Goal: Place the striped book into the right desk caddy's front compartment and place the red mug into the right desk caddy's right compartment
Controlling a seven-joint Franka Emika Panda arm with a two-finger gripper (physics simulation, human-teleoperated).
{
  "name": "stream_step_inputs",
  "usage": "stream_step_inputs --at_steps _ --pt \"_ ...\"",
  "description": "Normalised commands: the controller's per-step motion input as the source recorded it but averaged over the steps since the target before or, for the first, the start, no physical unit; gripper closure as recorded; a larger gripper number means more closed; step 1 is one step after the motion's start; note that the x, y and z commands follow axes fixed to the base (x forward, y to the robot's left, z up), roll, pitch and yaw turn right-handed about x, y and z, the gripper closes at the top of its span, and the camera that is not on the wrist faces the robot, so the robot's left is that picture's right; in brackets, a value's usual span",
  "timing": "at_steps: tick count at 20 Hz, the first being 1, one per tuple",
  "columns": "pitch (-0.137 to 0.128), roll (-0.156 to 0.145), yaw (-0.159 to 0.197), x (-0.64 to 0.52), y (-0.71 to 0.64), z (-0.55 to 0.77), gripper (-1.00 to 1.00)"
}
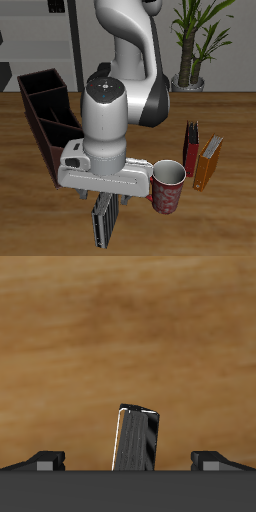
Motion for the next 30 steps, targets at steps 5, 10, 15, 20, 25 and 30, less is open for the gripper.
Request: stream_step_inputs --at_steps 5,10,15,20,25,30 --pt "0.022 -0.004 -0.002 0.0 -0.08 -0.25 -1.0" --pt "0.01 0.011 0.003 -0.04 -0.03 -0.2 1.0" --pt "-0.01 0.012 0.006 -0.03 0.03 0.01 1.0" --pt "-0.021 0.017 -0.001 -0.06 0.04 0.14 1.0" --pt "-0.043 -0.017 -0.004 -0.22 0.09 0.3 1.0" --pt "-0.071 0.039 0.01 -0.34 0.12 0.42 1.0"
